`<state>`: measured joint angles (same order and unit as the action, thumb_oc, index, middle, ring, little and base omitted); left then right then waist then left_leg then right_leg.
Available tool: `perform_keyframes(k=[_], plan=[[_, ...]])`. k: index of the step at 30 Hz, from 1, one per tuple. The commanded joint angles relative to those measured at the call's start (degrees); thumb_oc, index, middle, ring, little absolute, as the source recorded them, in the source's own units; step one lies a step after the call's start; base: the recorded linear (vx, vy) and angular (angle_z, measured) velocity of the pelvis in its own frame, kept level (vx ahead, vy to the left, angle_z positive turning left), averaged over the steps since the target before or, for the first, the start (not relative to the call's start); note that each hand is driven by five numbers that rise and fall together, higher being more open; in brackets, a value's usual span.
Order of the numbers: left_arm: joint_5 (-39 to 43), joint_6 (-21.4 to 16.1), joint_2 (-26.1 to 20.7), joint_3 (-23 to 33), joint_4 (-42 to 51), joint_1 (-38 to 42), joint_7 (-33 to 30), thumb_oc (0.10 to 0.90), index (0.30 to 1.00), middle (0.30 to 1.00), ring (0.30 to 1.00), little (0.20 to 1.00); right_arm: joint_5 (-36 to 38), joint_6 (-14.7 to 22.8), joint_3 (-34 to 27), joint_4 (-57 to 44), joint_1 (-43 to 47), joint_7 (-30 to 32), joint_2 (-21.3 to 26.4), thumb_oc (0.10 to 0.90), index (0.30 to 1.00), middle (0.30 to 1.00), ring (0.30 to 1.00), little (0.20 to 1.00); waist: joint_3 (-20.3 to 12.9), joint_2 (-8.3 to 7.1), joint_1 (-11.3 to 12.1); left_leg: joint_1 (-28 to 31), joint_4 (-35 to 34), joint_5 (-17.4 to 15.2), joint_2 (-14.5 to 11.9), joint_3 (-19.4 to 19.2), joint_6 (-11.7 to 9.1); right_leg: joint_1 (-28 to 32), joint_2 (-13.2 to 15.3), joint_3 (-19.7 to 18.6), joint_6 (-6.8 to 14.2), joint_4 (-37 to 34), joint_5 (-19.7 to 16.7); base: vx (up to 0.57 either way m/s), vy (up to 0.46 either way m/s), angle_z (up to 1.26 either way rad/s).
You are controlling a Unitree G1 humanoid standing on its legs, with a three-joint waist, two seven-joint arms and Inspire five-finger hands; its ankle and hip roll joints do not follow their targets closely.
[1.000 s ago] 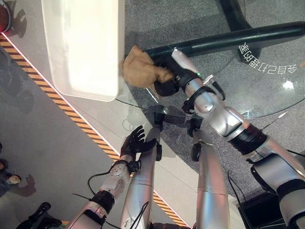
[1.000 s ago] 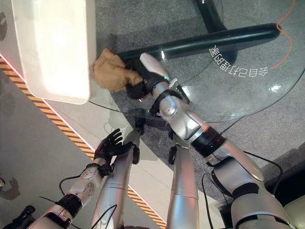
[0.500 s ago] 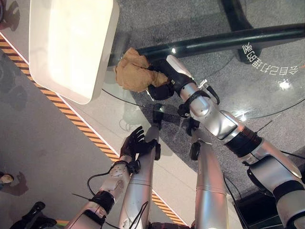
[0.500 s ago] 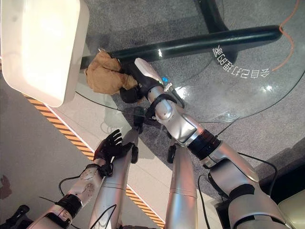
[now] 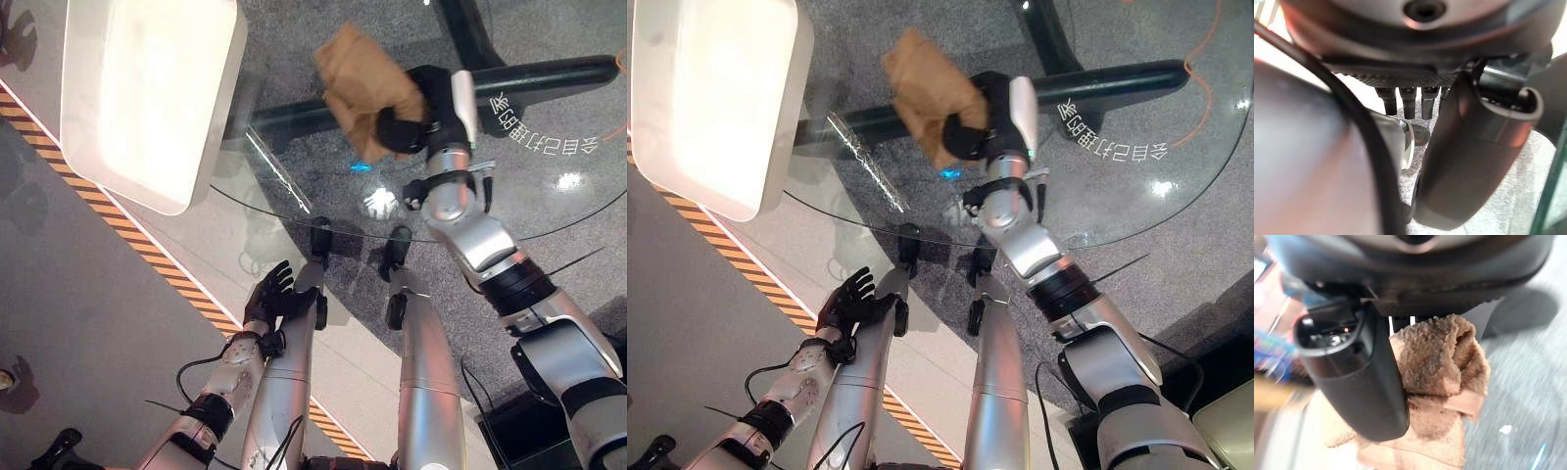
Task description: Wipe the table with a cloth and put it in the basket.
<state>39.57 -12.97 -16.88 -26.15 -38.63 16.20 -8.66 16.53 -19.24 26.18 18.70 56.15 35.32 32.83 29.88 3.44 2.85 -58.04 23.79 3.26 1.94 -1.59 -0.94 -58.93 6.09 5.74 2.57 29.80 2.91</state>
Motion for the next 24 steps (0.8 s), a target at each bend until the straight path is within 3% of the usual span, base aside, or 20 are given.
perform_keyframes(k=[1,13,24], plan=[[-0.6,-1.0,0.5,-1.4,-0.3,-3.5,-1.1,0.8,0.9,0.9,0.9,0.9,2.6,1.7,-3.9,-3.2,0.9,5.6,5.9,0.1,0.3,0.3,0.3,0.2,-0.1,1.66,0.3,-0.4,1.1,-5.2,2.6,-1.7,1.5,-1.9,-2.1,0.2,2.3,-4.2,-4.5,0.0,-0.018,-0.08],[0.7,-2.5,-1.5,-0.5,0.1,-5.3,-0.3,0.8,0.9,0.9,0.9,0.9,15.0,8.8,-11.4,3.1,-3.3,15.5,12.8,0.1,0.3,0.3,0.3,0.2,-0.1,1.19,-0.9,-0.5,0.9,-5.9,2.4,-1.7,1.5,-1.8,-2.9,-0.5,2.2,-5.1,-4.4,0.0,-0.013,-0.04],[1.2,-2.6,-1.7,-0.7,1.9,-5.6,-1.6,0.8,0.9,0.9,0.9,0.9,17.2,18.7,-19.0,0.8,-9.7,26.4,12.6,0.1,0.3,0.3,0.3,0.2,-0.1,0.95,-1.9,-0.1,0.2,-6.0,2.7,-1.9,1.9,-1.3,-3.5,-1.1,2.4,-6.4,-4.8,-0.01,-0.004,-0.05]])
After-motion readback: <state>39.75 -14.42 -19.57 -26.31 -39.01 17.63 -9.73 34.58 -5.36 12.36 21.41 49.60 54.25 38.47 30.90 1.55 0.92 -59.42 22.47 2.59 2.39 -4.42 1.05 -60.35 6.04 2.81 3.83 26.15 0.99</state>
